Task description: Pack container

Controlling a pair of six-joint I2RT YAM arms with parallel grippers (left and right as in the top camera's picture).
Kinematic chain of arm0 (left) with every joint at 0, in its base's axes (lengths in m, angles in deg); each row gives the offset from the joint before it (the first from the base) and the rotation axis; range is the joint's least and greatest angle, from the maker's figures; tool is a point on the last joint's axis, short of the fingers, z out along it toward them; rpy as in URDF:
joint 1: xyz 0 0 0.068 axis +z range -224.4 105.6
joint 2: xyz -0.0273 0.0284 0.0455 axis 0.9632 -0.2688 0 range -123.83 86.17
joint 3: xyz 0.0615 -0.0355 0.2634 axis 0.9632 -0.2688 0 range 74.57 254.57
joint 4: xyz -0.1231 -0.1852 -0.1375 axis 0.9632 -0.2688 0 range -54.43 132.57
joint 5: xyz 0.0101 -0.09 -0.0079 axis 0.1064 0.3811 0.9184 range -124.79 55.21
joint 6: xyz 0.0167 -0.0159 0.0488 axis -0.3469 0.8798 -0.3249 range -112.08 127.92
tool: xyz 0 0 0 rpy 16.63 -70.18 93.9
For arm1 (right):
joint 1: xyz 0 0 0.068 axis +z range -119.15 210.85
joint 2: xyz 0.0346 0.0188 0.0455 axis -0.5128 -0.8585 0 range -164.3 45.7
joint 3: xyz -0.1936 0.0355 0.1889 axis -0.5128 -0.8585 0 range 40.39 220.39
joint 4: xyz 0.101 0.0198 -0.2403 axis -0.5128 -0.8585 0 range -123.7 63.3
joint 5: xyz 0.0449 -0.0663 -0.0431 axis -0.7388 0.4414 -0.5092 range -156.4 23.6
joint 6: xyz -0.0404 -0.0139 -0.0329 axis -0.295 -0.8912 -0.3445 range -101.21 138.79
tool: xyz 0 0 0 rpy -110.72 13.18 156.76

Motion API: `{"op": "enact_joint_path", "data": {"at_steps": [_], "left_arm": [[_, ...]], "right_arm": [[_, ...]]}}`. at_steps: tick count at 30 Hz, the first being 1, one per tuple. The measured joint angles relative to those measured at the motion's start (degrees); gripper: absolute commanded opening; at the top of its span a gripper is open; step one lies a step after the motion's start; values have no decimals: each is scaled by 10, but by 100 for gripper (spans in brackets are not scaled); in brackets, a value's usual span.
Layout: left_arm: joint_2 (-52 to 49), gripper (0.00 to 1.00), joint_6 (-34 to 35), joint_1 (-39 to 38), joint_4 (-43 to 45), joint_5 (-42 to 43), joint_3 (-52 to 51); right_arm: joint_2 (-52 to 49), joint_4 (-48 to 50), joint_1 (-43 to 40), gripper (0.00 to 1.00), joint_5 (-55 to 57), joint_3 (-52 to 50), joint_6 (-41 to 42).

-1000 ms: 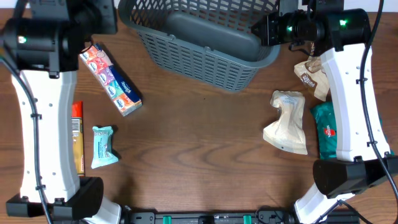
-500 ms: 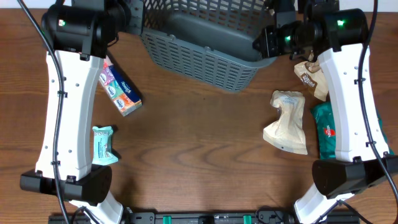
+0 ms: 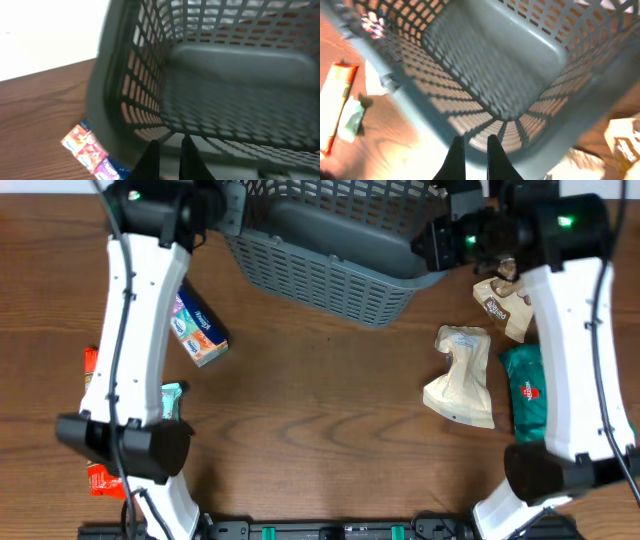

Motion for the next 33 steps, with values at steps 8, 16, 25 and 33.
{"op": "enact_joint_path", "data": {"at_steps": [8, 16, 25, 33], "left_arm": [[-21, 6, -4, -9, 23, 0, 0], [-21, 6, -8, -9, 34, 0, 0], [-25, 6, -13, -9, 36, 0, 0], [-34, 6, -17, -9, 36, 0, 0]], "right_arm": [[56, -102, 72, 1, 41, 21, 9], [52, -102, 106, 1, 106, 1, 24], [51, -23, 98, 1, 128, -137, 29], [50, 41, 98, 1, 127, -239, 30]]}}
